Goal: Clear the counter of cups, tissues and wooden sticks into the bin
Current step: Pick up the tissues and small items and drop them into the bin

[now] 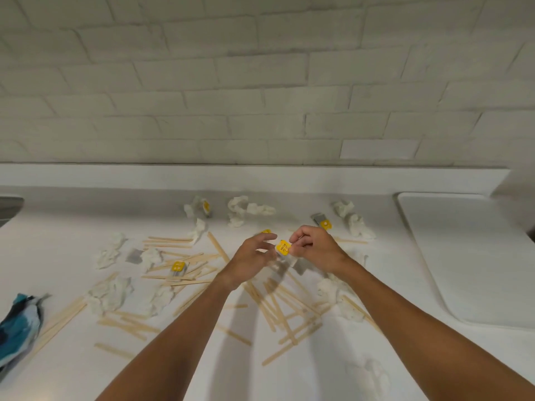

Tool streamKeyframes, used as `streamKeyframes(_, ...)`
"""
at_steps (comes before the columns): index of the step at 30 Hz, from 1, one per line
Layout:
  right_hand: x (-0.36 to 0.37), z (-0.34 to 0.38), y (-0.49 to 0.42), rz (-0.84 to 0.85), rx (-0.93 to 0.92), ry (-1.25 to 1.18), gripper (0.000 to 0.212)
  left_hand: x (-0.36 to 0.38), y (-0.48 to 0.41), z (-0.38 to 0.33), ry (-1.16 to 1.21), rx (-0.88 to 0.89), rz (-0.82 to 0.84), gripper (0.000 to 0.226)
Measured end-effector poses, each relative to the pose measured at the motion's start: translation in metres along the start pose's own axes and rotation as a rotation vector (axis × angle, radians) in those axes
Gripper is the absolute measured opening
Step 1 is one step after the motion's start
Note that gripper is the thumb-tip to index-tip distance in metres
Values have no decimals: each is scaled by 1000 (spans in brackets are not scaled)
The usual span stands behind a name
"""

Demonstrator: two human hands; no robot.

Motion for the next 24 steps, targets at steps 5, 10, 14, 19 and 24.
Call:
streamKeyframes(5, 23, 6, -6, 1, 11, -70, 18, -15, 11, 3, 113, -23, 62, 26)
streamKeyframes(10, 36, -2, -9, -59, 40, -66, 15, -23, 18, 8, 181, -72, 111, 23)
streamKeyframes(14, 51, 1, -12, 20, 71, -169, 15, -31, 15, 19, 117, -54, 20, 12)
streamKeyframes(19, 45, -14, -21, -130, 121, 62, 9, -48, 10, 31, 113, -88, -46, 11)
streamKeyframes(24, 51, -35, -30, 0, 90, 372, 15, -62, 0, 38, 175, -138, -89, 10)
Point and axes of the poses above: each hand's wrist, its own y-axis away from the middle knuckle, its own x-axis out of the palm, z = x × y, the point moved 4 cm from there along -y, towards the middle knuckle, and after that the axes turned 8 degrees about -x, right-handed, at the moved point
